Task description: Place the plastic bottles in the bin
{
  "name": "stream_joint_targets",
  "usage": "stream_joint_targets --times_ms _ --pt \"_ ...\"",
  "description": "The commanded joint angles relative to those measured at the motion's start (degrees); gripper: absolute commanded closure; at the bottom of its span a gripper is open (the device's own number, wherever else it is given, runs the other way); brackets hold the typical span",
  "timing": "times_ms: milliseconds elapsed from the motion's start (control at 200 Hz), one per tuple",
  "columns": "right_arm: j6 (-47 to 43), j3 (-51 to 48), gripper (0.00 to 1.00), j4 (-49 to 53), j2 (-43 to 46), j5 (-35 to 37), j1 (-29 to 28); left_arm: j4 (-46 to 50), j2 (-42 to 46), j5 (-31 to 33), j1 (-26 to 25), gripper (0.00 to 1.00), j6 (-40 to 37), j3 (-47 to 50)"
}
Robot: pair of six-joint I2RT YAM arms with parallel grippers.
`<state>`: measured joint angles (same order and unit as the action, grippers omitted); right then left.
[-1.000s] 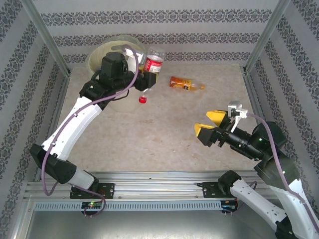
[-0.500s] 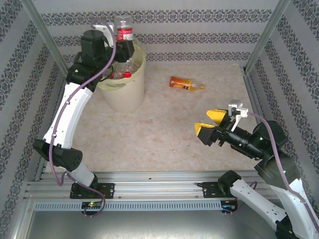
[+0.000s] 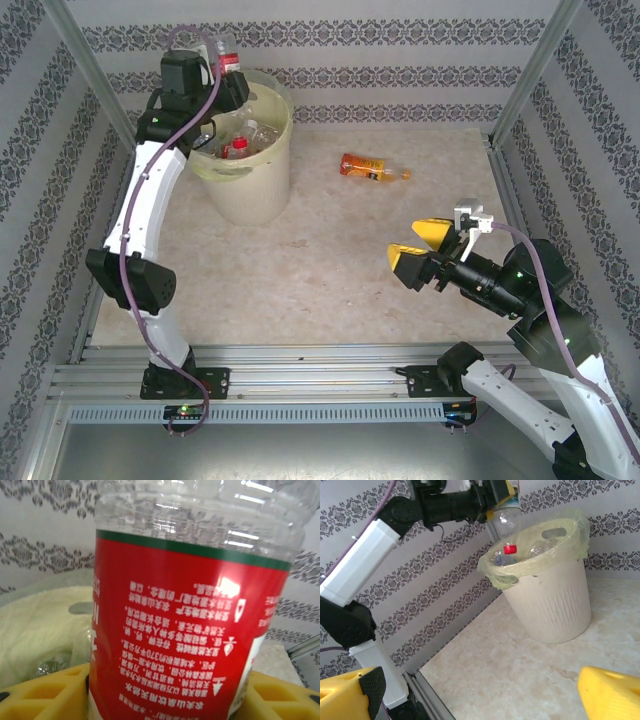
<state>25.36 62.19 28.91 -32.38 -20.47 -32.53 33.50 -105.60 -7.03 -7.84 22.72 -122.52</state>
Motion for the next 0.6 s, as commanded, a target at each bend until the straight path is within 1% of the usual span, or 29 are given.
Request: stream_joint_targets --times_ms 0,95,190,255,475,545,595 --pt "-0.4 1.4 0.02 -0.3 -0.3 0.4 -0.6 1.7 -1.0 0.2 1.1 0.38 1.9 -1.2" --pt "-0.4 1.2 0.02 -0.1 -0.4 0.6 -0.6 2.0 -1.8 0.3 1.3 0.37 2.6 -0.5" --pt "-0.1 1.1 0.02 0.1 -0.4 0.7 -0.6 2.8 -2.3 0.3 1.7 0.34 3.5 -0.4" --pt "0.0 1.1 0.02 0.2 -0.7 0.6 -0.6 3.6 -2.4 0.6 1.8 0.28 3.9 -0.4" --pt "0.2 0.8 0.02 -0.3 -0.8 0.6 -0.6 6.9 -2.1 1.1 1.9 0.14 4.3 -1.8" --pt "0.3 0.9 0.02 -0.3 -0.8 0.5 -0.6 7.0 -1.5 1.8 1.9 0.12 4.1 -1.8" --pt "0.3 0.9 0.02 -0.2 -0.9 0.6 -0.6 7.0 -1.0 2.2 1.9 0.07 3.8 -1.9"
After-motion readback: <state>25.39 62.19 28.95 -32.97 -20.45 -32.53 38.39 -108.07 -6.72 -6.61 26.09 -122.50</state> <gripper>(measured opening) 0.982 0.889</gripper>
